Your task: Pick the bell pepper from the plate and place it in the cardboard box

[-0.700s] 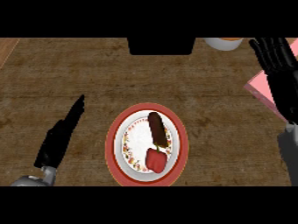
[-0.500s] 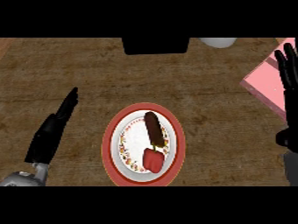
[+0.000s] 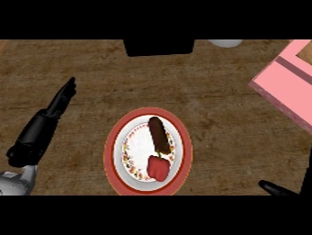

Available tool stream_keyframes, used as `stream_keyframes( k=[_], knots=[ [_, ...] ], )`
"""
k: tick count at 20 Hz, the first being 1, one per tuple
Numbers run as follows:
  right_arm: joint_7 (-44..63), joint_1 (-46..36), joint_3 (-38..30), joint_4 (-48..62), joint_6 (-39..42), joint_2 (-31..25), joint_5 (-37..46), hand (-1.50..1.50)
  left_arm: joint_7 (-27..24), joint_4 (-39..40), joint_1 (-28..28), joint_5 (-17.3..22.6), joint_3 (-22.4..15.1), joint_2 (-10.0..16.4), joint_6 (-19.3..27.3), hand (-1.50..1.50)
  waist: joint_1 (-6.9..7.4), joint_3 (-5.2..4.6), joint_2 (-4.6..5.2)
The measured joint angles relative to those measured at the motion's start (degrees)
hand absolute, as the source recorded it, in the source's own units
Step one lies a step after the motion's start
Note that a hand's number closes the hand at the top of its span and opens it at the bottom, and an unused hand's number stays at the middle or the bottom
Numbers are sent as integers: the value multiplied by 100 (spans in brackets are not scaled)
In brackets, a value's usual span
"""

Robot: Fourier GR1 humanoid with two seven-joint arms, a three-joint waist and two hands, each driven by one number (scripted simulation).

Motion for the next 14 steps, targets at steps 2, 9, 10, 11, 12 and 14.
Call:
stream_keyframes(
  k=[2,9,10,11,12,14],
  knots=[
    [-885,377,248,265,44,55,317,-150,-121,79,-85,92,86,91,-185,0,63,-9,16],
    [-2418,1235,761,697,-270,44,1720,-150,-321,272,-280,188,223,155,-567,0,242,-32,36],
    [-2409,1347,837,668,-320,-31,1969,-150,-353,313,-294,179,223,137,-585,0,252,-36,38],
    [-2322,1426,925,575,-418,-90,2230,-150,-406,398,-322,133,205,84,-563,0,255,-39,44],
    [-2266,1506,1019,488,-499,-143,2482,-150,-351,415,-379,115,194,47,-551,0,262,-41,45],
    [-2034,1730,1214,180,-655,-281,2987,-150,-376,491,-439,133,245,57,-609,0,273,-46,46]
  ],
)
